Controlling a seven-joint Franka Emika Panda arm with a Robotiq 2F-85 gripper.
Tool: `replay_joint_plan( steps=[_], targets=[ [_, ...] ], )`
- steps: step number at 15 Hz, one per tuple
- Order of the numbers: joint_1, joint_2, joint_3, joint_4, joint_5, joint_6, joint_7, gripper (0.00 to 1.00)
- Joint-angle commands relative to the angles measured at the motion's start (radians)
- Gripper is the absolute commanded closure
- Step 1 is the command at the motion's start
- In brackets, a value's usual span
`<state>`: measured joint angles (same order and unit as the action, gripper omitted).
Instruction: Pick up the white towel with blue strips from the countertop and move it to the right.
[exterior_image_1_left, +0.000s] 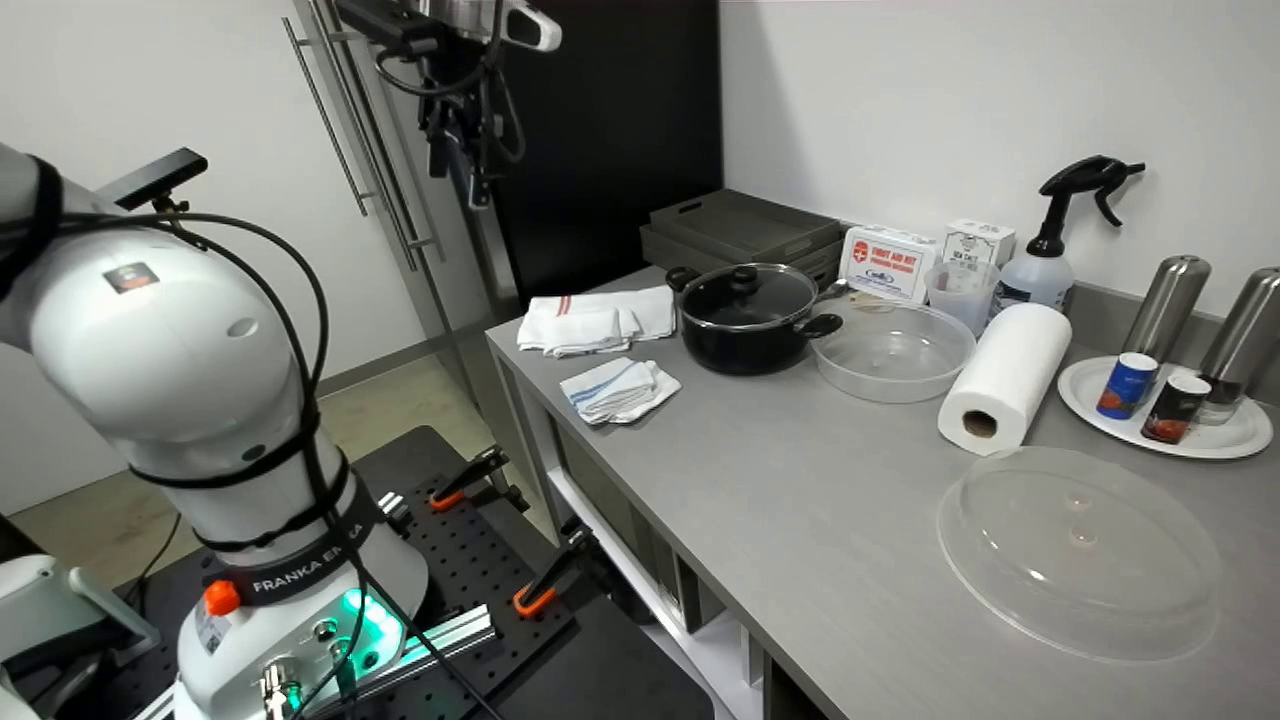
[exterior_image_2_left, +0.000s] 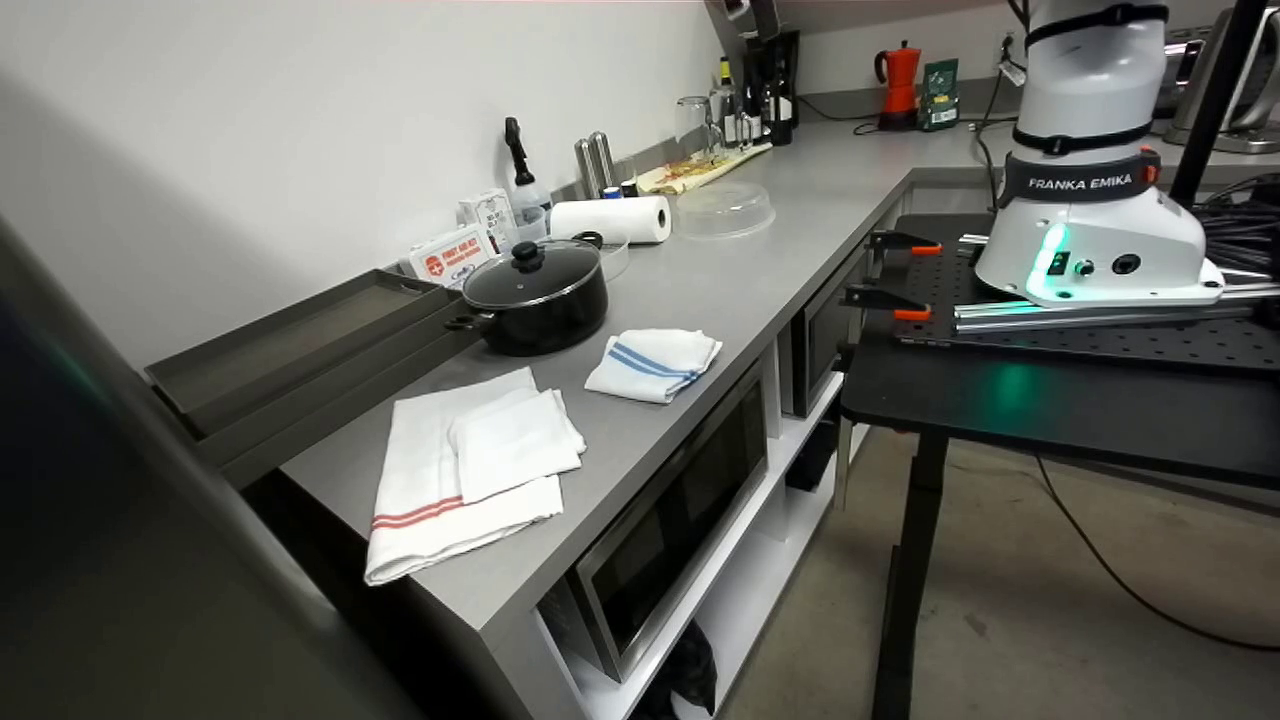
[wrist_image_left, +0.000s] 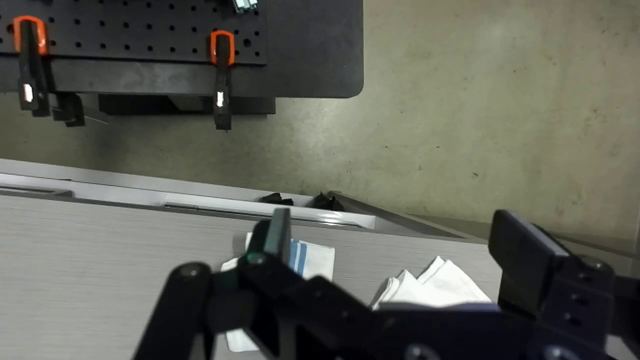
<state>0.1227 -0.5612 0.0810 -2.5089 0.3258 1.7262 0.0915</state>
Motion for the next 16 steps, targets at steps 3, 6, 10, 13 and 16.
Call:
replay_joint_plan(
  steps=[3,6,10,13,16],
  targets=[
    [0.024,0.153,0.043,-0.040,0.016,0.195,-0.060,0.00],
    [0.037,0.243,0.048,-0.050,0.015,0.312,-0.091,0.00],
    [0.046,0.370,0.060,-0.050,-0.004,0.499,-0.113,0.00],
    [0.051,0.479,0.073,-0.038,-0.033,0.649,-0.110,0.00],
    [0.053,0.592,0.089,-0.026,-0.102,0.792,-0.086,0.00]
  ],
)
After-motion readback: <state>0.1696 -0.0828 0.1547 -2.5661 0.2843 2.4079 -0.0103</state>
